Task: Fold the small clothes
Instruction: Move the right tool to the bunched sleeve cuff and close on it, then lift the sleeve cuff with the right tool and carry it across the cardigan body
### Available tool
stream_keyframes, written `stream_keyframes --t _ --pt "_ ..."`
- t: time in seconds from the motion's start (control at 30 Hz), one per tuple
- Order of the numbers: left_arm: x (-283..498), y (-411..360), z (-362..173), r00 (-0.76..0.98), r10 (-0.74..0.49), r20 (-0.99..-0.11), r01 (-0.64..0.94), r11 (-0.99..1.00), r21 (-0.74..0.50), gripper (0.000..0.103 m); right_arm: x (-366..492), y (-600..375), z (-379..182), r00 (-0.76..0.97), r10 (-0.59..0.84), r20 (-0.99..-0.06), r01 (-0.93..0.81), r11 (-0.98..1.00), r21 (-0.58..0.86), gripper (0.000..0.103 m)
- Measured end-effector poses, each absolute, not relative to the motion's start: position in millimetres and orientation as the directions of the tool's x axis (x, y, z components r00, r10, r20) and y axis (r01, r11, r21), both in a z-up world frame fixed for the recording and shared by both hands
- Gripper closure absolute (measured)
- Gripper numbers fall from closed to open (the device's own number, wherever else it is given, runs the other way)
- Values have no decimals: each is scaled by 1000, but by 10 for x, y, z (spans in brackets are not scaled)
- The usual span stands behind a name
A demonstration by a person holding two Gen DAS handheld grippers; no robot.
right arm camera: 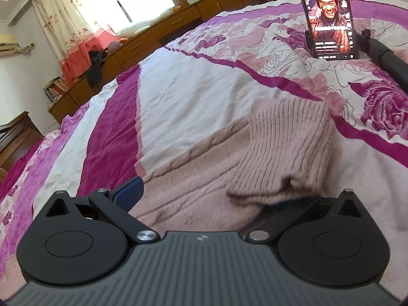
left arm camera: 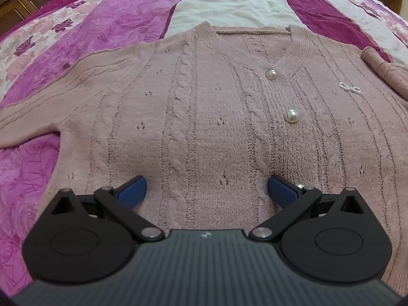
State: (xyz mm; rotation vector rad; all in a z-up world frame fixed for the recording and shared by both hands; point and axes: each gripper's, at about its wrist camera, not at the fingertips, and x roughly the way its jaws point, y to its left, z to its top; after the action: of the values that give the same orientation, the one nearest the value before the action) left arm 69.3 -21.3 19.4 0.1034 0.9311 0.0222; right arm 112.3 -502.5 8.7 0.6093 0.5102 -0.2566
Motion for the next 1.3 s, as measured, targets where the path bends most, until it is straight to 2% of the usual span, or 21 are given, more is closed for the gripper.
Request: stream_keyframes --t 0.07,0.13,0.2,0.23,0.3,0.37,0.47,0.6,0.83,1.3 --pt "702 -221 186 596 66 -800 28 994 103 0 1152 -5039 66 852 -82 -518 369 796 480 0" --pt "712 -220 183 595 65 -801 31 994 104 0 1169 -5038 65 853 -91 -514 368 804 467 5" --pt "717 -217 183 594 64 -802 36 994 105 0 1153 -5031 74 851 -112 -512 380 805 455 23" --pt "720 -215 183 593 63 -802 37 994 105 0 1147 -5045 76 849 -121 -514 390 800 456 29" --pt "725 -215 181 593 63 -803 37 994 105 0 1111 -5079 84 846 -138 -516 409 789 459 54" --pt "725 -215 182 593 64 -802 37 994 107 0 1069 -5106 111 848 -146 -510 412 786 460 73" --pt "734 -206 186 591 60 -804 44 993 106 0 987 -5070 209 865 -155 -478 389 808 443 87" --pt "741 -197 190 589 54 -807 52 993 104 0 865 -4973 398 887 -161 -433 356 835 419 90" --pt "721 -205 181 602 47 -797 72 991 112 0 618 -4889 710 912 -173 -373 339 829 444 91" --pt "688 -132 298 616 9 -788 79 994 73 0 252 -4654 1248 928 -209 -310 336 831 444 91"
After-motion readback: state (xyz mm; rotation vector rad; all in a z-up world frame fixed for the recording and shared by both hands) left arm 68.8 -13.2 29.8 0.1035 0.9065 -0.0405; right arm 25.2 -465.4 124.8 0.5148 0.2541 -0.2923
